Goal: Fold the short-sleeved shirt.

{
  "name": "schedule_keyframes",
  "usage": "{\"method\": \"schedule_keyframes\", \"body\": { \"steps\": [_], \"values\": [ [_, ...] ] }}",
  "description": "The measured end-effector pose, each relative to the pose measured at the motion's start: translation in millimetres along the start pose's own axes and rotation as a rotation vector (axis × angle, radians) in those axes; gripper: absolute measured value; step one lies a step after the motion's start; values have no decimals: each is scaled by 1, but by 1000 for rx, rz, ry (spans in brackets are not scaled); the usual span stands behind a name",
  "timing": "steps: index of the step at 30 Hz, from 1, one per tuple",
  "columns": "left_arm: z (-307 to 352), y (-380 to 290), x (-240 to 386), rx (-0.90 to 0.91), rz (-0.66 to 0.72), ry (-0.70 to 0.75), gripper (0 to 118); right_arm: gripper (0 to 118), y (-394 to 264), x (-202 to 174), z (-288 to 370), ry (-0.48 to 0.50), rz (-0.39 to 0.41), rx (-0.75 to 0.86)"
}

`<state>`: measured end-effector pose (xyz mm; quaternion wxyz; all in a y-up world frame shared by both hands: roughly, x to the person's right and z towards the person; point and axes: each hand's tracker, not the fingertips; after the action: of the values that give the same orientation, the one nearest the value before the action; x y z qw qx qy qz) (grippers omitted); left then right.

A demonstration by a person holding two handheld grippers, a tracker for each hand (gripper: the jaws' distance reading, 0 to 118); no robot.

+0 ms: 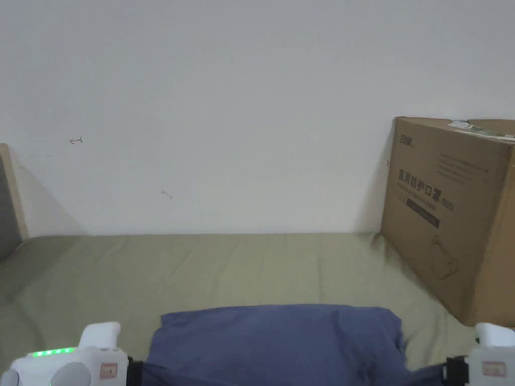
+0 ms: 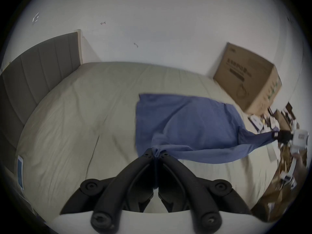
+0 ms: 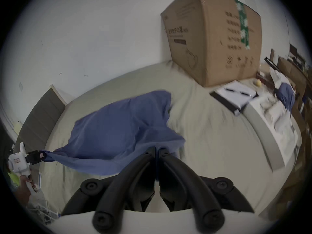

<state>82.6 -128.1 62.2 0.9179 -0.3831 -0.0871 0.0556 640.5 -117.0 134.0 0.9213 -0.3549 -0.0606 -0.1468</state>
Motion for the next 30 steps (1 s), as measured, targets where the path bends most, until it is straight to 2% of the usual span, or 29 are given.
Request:
{"method": "schedule_keyframes", "body": {
  "steps": [2, 6, 8, 12, 17, 19, 21, 26, 28, 30],
  "values": [
    [20, -26, -4, -18, -54, -17, 1, 2, -24, 17, 25, 14, 4, -21],
    [66, -69, -16, -18, -70, -62, 1, 2, -61, 42, 79, 26, 18, -23],
    [81, -88, -18, -38, -180, -38, 1, 2, -74, 48, 102, 29, 65, -30],
    [99, -120, -22, -66, -198, -69, 1, 2, -98, 48, 134, 53, 130, -50],
    [87, -155, -23, -139, -198, -66, 1, 2, -139, 48, 108, -19, 189, -223],
    [76, -167, -23, -182, -227, -48, 1, 2, -153, 60, 80, -54, 207, -288],
    [70, -175, -24, -187, -248, -33, 1, 2, -164, 61, 65, -94, 208, -315],
    [59, -185, -34, -201, -178, -31, 2, 3, -175, 62, 44, -118, 192, -350],
    [57, -186, -32, -223, -171, -18, 6, 3, -174, 60, 41, -125, 196, -353],
    [60, -185, -30, -216, -191, -5, 22, 3, -172, 57, 47, -124, 206, -338]
  ]
}}
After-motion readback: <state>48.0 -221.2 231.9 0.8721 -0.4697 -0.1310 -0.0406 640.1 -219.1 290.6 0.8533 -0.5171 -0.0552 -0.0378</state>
